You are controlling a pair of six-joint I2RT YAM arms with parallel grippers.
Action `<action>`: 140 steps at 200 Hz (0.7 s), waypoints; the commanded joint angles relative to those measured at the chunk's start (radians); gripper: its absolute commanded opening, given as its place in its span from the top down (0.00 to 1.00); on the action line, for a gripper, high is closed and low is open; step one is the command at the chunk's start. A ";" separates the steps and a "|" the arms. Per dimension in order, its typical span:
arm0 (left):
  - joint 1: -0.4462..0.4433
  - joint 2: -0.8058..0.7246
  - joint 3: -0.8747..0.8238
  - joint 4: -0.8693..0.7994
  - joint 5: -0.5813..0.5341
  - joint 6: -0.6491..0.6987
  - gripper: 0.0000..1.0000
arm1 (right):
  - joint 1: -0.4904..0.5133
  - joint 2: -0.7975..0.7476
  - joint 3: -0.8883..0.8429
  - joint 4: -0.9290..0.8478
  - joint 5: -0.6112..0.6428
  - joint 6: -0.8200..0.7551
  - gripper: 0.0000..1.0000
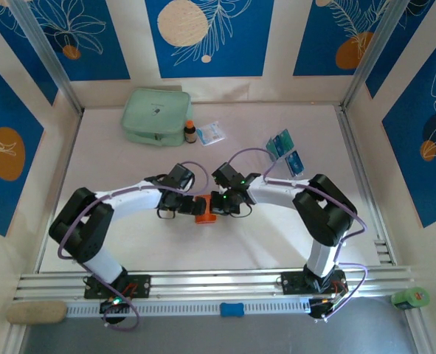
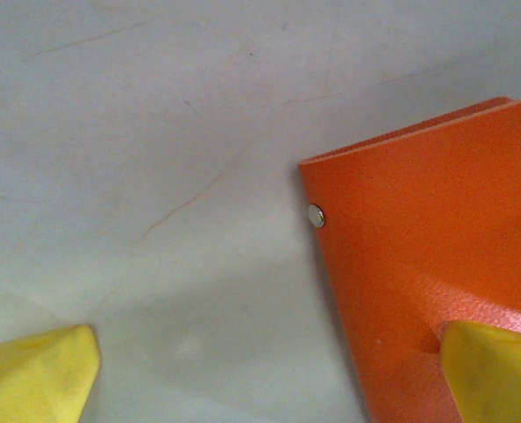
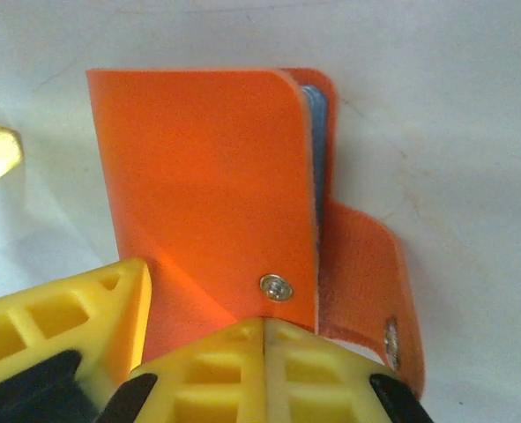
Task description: Put the credit cards into the card holder
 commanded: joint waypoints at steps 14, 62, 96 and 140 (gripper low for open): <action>-0.035 0.050 0.044 -0.074 -0.084 0.048 0.00 | -0.072 -0.114 -0.033 -0.061 -0.004 -0.002 0.99; -0.064 0.082 0.080 -0.138 -0.153 0.061 0.00 | -0.125 -0.110 -0.003 -0.123 -0.020 -0.055 0.91; -0.069 0.080 0.074 -0.137 -0.160 0.061 0.00 | -0.110 -0.067 0.044 -0.140 -0.030 -0.075 0.76; -0.071 0.071 0.064 -0.132 -0.163 0.064 0.00 | -0.075 -0.012 0.095 -0.160 -0.022 -0.086 0.72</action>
